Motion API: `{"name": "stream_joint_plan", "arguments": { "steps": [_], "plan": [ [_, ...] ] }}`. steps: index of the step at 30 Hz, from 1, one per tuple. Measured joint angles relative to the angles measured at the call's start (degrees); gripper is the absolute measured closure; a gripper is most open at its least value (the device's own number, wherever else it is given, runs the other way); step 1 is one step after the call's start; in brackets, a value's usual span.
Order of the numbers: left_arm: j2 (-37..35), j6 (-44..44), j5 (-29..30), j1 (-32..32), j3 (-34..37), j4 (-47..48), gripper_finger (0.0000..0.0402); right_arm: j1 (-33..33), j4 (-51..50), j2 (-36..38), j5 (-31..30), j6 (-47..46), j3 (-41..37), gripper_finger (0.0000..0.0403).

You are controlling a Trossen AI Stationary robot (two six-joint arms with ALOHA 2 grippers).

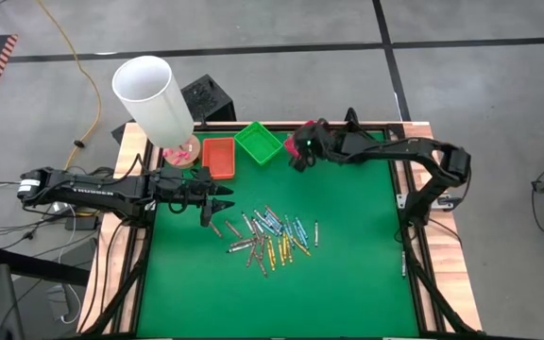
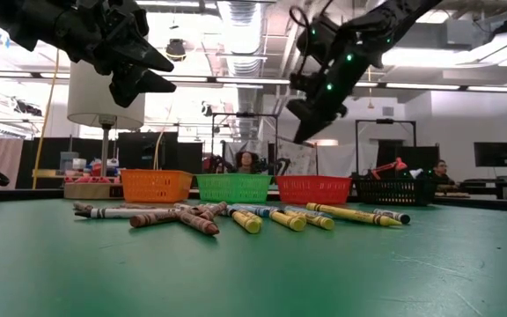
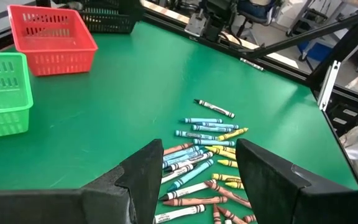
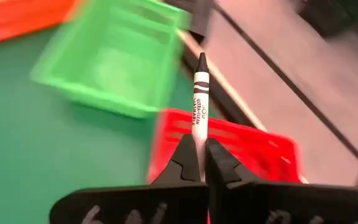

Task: Sort crayons
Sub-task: Put the black crayon into the red bin

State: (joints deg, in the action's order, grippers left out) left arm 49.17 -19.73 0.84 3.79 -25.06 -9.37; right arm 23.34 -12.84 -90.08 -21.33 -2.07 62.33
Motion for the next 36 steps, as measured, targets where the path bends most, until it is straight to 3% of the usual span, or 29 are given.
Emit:
{"name": "stream_joint_plan", "arguments": {
  "steps": [12, 36],
  "plan": [
    [0.01, -0.24, 0.06, -0.01, 0.00, 0.00, 0.0210, 7.17, -3.65, -1.16, 0.18, -21.07, 0.04, 0.0401],
    [0.02, -1.09, 1.48, 0.00, 0.00, 0.02, 0.0210, 8.32, -2.72, -9.55, 0.40, -27.63, 0.07, 0.0389]
  ]
}}
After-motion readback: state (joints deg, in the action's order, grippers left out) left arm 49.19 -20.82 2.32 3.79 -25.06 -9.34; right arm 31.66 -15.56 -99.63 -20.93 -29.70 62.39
